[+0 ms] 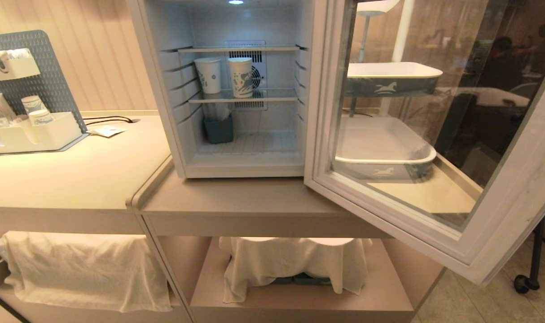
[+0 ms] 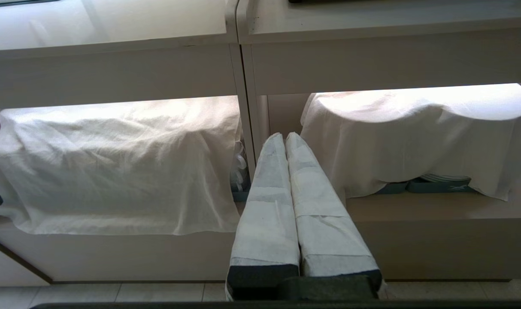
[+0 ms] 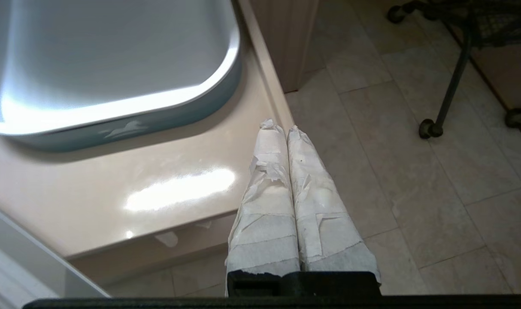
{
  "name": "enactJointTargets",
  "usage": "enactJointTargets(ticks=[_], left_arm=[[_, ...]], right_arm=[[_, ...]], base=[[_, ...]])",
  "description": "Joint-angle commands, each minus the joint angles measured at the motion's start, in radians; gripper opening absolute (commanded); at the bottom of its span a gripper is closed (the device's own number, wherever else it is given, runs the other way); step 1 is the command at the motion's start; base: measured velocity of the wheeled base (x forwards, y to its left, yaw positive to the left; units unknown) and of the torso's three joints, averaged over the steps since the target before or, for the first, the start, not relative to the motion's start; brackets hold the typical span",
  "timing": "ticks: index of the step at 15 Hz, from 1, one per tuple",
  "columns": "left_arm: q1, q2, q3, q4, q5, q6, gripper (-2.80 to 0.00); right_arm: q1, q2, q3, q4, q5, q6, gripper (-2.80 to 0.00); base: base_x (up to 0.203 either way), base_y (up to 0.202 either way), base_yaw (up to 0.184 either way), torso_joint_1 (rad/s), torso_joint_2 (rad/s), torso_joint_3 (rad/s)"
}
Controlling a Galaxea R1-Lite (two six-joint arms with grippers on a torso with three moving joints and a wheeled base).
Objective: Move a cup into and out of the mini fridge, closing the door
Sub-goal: Close the freezer door
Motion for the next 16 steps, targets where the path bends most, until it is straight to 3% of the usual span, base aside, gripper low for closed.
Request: enactJointTargets(ticks=[1, 11, 16], left_arm=[[0.0, 0.0, 0.0, 0.0, 0.0, 0.0, -2.8], [0.0, 0.0, 0.0, 0.0, 0.0, 0.002, -2.8], [0.0, 0.0, 0.0, 0.0, -0.001, 0.0, -2.8]], right_arm=[[0.026, -0.067, 0.034, 0.013, -0.007, -0.003, -2.8], [0.159, -0.22, 0.114, 0.169, -0.045, 0.003, -2.8], [0.305, -0.256, 0.109, 0.172, -0.044, 0.097, -2.8]], base=[[0.0, 0.0, 0.0, 0.0, 0.0, 0.0], [0.0, 0.0, 0.0, 0.0, 0.0, 0.0], [0.0, 0.0, 0.0, 0.0, 0.0, 0.0]])
